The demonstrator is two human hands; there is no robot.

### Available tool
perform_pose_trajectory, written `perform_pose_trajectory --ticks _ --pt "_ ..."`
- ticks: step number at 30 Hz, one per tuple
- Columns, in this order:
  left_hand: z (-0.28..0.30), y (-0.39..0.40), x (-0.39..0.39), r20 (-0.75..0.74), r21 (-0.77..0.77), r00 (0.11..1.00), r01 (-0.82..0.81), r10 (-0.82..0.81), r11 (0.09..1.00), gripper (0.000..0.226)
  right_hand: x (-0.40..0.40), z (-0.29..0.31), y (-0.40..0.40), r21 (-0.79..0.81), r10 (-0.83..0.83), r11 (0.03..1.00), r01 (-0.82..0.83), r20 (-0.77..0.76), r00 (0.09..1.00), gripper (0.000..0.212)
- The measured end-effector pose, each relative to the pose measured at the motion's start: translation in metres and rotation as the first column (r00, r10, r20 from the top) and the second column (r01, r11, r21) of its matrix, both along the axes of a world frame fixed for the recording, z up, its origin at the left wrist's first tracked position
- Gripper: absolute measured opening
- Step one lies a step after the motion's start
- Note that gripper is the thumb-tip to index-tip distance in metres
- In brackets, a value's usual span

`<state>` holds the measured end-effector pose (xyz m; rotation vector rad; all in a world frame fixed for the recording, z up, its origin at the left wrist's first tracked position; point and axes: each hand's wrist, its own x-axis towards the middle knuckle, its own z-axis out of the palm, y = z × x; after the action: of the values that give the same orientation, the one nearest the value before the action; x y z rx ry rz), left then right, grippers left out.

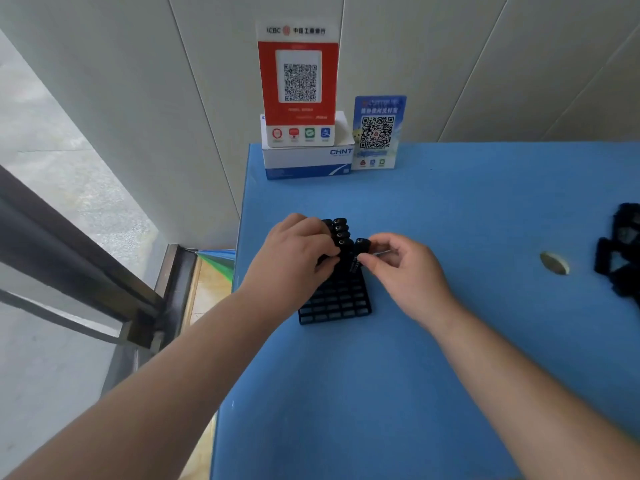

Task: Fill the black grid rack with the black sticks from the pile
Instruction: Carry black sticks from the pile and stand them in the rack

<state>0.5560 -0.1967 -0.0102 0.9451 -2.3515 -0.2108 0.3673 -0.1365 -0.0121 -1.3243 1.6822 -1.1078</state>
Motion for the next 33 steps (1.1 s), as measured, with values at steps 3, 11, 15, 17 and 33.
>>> perform_pose_trajectory --ticks 3,11,15,17,33 --pt "-0.001 0.0 0.002 -0.002 0.007 1.0 -0.015 0.015 1.0 0.012 0.003 -0.001 -0.003 -0.023 0.006 1.0 -0.007 -0.032 0.999 0.025" --pt "-0.007 0.003 0.002 -0.076 0.026 0.997 -0.004 0.006 1.0 0.014 0.009 -0.006 -0.006 -0.103 0.055 0.992 -0.073 -0.171 0.984 0.019" --pt "-0.008 0.004 0.005 -0.082 0.02 0.997 0.012 -0.011 1.0 0.016 0.012 -0.009 -0.003 -0.163 -0.004 0.986 -0.036 -0.237 0.971 0.016" --pt "-0.008 0.005 0.007 -0.083 0.014 0.996 0.019 -0.017 1.0 0.016 0.014 -0.01 -0.002 -0.176 -0.022 0.984 -0.02 -0.232 0.973 0.016" --pt "-0.007 0.008 0.011 -0.048 0.039 0.999 -0.004 0.006 0.999 0.022 0.014 -0.018 -0.004 -0.092 -0.011 0.996 -0.018 -0.307 0.951 0.016"
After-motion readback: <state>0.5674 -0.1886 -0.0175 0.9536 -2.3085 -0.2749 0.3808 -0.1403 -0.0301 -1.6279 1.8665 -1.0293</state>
